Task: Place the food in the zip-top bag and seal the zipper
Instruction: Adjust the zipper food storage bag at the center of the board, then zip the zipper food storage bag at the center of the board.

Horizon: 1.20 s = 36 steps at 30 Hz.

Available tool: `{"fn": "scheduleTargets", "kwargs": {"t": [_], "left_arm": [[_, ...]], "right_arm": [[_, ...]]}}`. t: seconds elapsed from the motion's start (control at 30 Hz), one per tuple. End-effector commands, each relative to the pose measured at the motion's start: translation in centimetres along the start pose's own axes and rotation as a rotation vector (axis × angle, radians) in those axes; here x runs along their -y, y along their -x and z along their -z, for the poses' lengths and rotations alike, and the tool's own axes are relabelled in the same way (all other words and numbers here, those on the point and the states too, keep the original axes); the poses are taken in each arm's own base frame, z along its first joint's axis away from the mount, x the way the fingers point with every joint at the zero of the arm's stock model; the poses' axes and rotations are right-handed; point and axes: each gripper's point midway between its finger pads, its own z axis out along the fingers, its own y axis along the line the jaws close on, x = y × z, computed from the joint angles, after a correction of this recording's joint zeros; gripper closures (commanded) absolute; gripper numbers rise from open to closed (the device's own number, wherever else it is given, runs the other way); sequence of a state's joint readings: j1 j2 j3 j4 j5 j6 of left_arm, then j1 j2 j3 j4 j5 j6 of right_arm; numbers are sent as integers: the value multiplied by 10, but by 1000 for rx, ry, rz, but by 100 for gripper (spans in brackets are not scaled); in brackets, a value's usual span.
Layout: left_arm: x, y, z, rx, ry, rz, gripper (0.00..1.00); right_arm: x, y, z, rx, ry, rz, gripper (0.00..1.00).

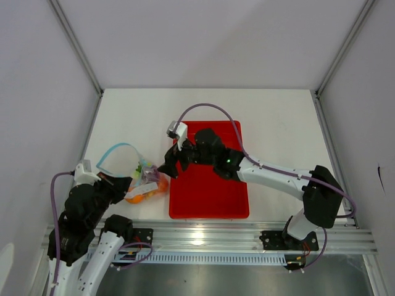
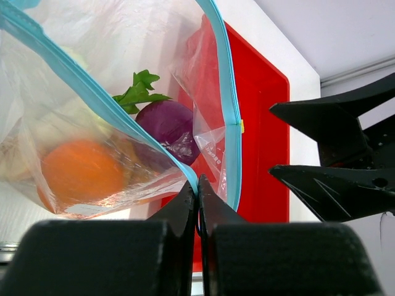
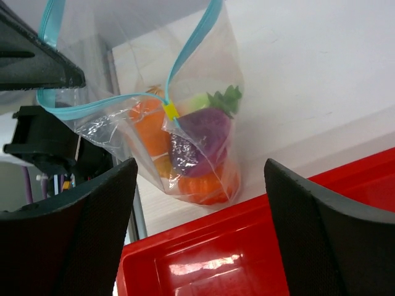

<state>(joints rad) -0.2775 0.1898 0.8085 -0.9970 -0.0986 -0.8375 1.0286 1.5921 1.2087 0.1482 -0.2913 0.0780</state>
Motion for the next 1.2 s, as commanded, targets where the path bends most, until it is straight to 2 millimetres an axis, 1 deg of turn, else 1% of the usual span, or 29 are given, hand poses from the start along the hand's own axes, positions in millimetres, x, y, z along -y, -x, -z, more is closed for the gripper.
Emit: {"fn": "scheduleTargets", "kwargs": {"t": [0.0,0.07,0.2,0.27,0.3,0.43,0.47,0.53,0.73,0.77,0.8,0.83,0.87,0.9,0.93,1.0,1.1,1.17], "left_arm": [[12,4,0,4,-48,-11,99],[13,3,-1,-1,-52,-10,99],[13,3,-2,-4,-55,-11,99],[14,2,-1,-7,-59,-13,99],[14,2,-1,-9,-59,-13,99],[15,2,0,-11,-66,-13,99],[16,2,1,-10,-69,-13,99],[16,2,0,-10,-69,-13,99],[15,0,-1,-15,-67,-15,99],[15,1,-1,-14,-68,-16,98],[15,0,-1,-15,-69,-15,98],[14,0,-2,-18,-65,-15,98],[15,0,-1,-15,-66,-13,98],[14,0,-2,-13,-63,-13,98],[12,2,-2,-2,-53,-7,97],[9,2,-2,-2,-36,-3,96],[8,3,-1,3,-27,-5,94],[8,4,0,8,-25,-3,94]], "right_arm": [[-16,20,-11,43,85,9,17],[-19,20,-16,40,108,10,22],[-22,20,-29,29,137,8,27],[-25,19,-33,23,147,6,29],[-26,22,-35,27,149,11,29],[-21,13,-46,5,148,3,32],[-22,15,-48,6,151,4,34],[-22,10,-53,-8,157,-2,36],[-32,-1,-60,-43,181,10,43],[-34,-3,-60,-53,188,12,51],[-36,-3,-60,-53,191,19,53],[-37,-2,-59,-55,194,20,58],[-39,0,-58,-53,198,24,68],[-37,4,-57,-50,187,37,75],[-37,7,-57,-48,181,46,88],[-35,19,-53,-48,161,68,100],[-35,38,-45,-50,145,124,100],[-35,56,-36,-48,134,177,100]]}}
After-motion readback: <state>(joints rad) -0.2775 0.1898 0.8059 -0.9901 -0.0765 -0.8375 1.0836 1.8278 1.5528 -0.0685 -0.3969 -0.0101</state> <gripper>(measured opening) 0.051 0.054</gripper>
